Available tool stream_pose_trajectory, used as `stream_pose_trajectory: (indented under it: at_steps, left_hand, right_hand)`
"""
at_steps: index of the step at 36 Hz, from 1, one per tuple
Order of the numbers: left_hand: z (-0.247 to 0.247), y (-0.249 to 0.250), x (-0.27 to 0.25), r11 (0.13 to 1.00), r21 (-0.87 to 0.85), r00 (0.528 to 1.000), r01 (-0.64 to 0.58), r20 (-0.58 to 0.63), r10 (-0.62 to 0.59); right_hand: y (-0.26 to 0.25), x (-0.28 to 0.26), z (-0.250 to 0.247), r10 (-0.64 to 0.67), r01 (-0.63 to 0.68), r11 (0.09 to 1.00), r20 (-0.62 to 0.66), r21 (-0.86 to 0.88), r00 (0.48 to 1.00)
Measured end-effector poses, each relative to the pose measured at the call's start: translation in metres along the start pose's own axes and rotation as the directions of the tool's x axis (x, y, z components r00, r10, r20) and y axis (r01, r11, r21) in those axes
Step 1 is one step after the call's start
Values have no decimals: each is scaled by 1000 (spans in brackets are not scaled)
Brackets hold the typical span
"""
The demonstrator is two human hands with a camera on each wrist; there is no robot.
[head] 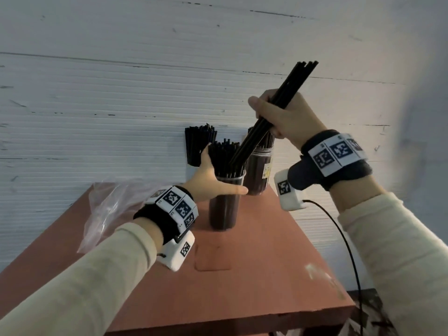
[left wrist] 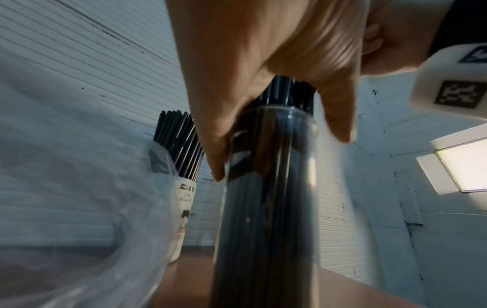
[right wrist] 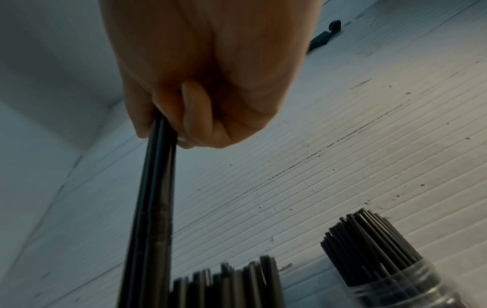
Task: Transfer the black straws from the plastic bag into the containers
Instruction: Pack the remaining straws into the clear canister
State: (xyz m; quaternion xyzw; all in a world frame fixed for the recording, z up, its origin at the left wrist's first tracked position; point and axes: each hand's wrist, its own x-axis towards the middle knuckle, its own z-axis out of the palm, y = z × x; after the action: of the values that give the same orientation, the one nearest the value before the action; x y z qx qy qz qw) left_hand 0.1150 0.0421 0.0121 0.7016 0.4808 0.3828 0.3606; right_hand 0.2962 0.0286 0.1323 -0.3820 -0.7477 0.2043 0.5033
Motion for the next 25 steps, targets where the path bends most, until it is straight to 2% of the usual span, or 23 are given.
stream_pose_trajectory:
  at_steps: [3,8,13,19,22,25]
  left_hand:
    - [-3,-3,10,1000,15,1000,12,-11,-12]
    - [-11,-19,17,999,33,998,42,45,-44]
    - [-9,-28,20,1000,14,1000,19,-10,-19]
    - [-8,-31,21,1000,9,1000,19,-11,-19]
    - [-8,-31,20,1000,13,1000,9,-17,-9]
    - [-8,-32,21,1000,-1,1000,3,-10,-3]
  right_hand:
    - [11,14,5,25,-23,999,38,-43,999]
    - [29,25,20,51,-35,991,121,-133,991]
    - [49,24,43,75,-16,948,177,-317,981]
    - [67,16,57,20,16,922,87,-387,996]
    - [62,9,52,36,-28,967,29,-254,999]
    - [46,2,44,-140,126,970,-53,-209,989]
